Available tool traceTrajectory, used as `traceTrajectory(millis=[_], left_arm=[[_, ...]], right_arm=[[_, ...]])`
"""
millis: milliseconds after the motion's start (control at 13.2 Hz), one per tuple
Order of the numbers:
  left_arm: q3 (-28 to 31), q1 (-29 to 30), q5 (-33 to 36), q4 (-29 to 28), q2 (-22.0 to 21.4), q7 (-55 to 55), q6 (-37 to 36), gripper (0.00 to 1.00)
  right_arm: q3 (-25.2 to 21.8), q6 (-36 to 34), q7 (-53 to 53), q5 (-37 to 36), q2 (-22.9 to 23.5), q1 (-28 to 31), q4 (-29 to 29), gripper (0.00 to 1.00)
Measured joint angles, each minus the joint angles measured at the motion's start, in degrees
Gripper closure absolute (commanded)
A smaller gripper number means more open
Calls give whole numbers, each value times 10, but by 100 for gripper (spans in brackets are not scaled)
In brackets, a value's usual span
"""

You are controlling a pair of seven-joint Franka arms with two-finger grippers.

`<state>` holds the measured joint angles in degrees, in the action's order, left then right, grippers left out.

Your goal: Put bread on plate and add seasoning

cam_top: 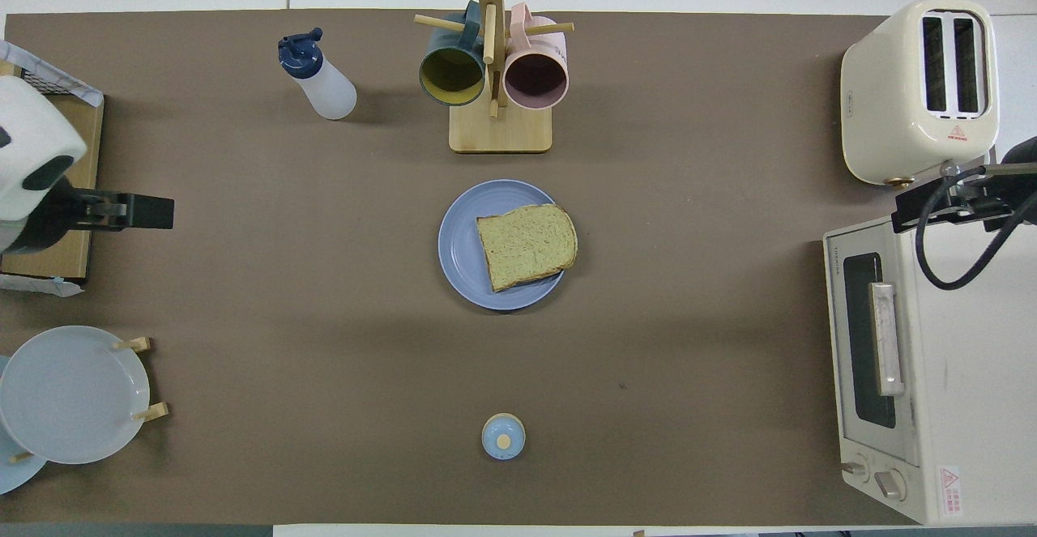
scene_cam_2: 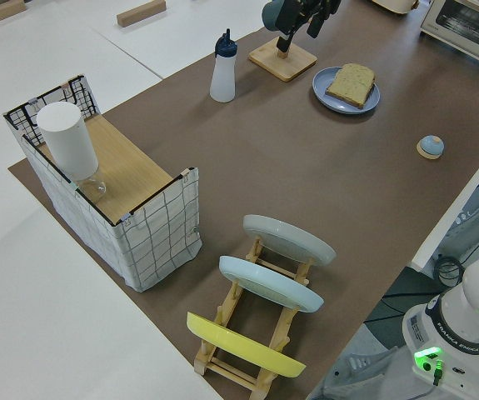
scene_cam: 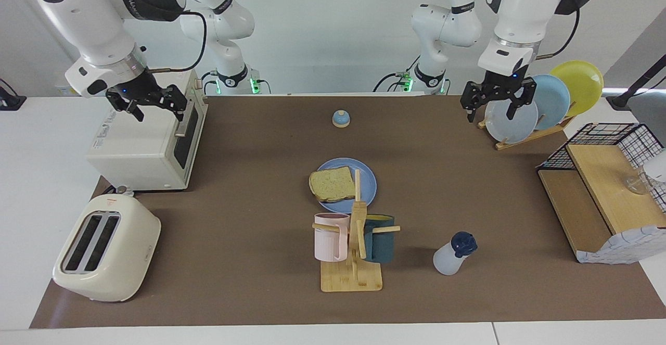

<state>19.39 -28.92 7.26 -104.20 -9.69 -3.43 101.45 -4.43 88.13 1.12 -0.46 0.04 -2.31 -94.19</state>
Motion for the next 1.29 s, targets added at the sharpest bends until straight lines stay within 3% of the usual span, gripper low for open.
traceTrajectory(millis=[303, 455, 909, 1288], left_arm=[[-88, 163, -42, 15, 3, 96, -29, 0], [-128, 201, -48, 19, 16, 98, -30, 0], [-169, 225, -64, 117, 86, 97, -52, 0], [-174, 224, -66, 105, 80, 97, -56, 0]], right_arm=[[0, 0, 0, 0, 0, 0, 0, 0], [0, 0, 0, 0, 0, 0, 0, 0], [0, 0, 0, 0, 0, 0, 0, 0], [0, 0, 0, 0, 0, 0, 0, 0]])
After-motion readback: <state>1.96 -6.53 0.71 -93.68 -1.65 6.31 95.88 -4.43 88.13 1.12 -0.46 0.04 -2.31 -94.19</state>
